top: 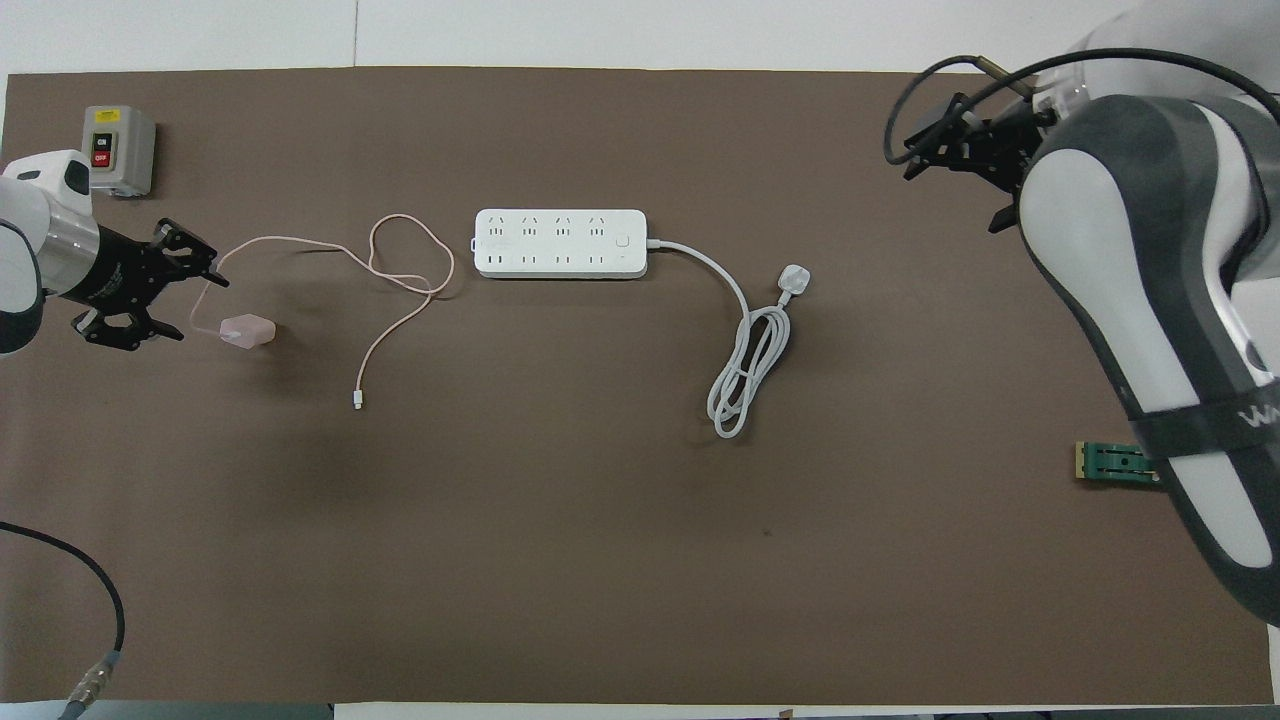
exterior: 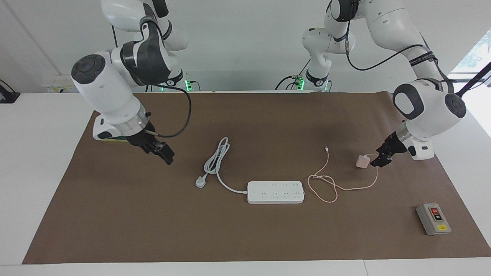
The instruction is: Unplug charger and place it aside
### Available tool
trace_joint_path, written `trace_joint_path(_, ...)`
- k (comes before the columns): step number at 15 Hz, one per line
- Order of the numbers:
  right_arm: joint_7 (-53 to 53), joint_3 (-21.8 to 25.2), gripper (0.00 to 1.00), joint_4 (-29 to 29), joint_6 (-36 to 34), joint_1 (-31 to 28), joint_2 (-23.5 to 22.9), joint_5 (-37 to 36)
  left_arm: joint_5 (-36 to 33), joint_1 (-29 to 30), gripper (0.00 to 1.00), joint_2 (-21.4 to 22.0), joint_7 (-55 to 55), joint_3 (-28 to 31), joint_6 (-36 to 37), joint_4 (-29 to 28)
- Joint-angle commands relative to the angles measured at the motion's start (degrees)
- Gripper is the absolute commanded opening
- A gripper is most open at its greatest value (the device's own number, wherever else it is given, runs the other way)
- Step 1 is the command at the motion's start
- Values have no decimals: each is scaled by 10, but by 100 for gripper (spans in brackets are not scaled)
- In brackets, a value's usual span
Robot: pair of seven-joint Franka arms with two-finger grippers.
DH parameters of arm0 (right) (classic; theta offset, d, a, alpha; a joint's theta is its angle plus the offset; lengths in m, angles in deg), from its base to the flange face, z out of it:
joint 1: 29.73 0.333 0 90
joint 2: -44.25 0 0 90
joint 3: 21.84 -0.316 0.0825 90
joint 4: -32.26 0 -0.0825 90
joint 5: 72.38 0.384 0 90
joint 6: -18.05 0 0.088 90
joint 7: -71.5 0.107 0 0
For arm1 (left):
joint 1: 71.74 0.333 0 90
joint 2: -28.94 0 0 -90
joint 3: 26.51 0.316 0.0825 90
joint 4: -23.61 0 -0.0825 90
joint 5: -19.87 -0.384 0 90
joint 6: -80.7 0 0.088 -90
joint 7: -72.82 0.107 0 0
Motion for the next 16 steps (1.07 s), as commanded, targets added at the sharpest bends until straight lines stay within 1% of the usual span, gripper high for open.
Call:
trace_joint_path(1, -155, -6, 100, 81, -30, -32, 82, -24, -56, 20, 100, 84, 22, -38, 7, -26)
trace_joint_path(3, -201, -6, 100, 129, -36, -49, 128, -27, -58, 24, 100, 120, 61, -48, 42, -24)
trace_joint_path(4, -210, -6, 100, 157, -33, -57, 151, -28, -61, 22, 100, 125, 93, -53, 82, -7)
trace_joint_path(5, -217, -6, 100, 184, -28, -61, 173, -28, -79, 22, 100, 120, 124, -66, 130, 28)
trace_joint_path(6, -223, -6, 100, 192, -25, -63, 181, -29, -106, 22, 100, 113, 154, -79, 175, 56)
trace_joint_path(8, -245, -6, 100, 190, -23, -72, 179, -29, -117, 24, 100, 118, 170, -119, 209, 79)
trace_joint_path(10, -257, -6, 100, 189, -25, -72, 179, -44, -121, 24, 100, 127, 176, -133, 256, 118)
trace_joint_path(12, -268, -6, 100, 190, -30, -72, 179, -52, -121, 25, 100, 125, 179, -145, 287, 159)
trace_joint_path(13, -268, -6, 100, 190, -30, -72, 179, -52, -121, 27, 100, 127, 179, -154, 295, 169)
trace_joint_path(14, -268, -6, 100, 190, -31, -73, 179, -52, -121, 35, 100, 129, 182, -167, 298, 169)
trace_joint_path(15, -268, -6, 100, 190, -33, -73, 179, -52, -118, 44, 100, 132, 210, -175, 297, 164)
trace_joint_path(16, -268, -6, 100, 190, -37, -74, 179, -51, -115, 44, 100, 137, 267, -175, 290, 152)
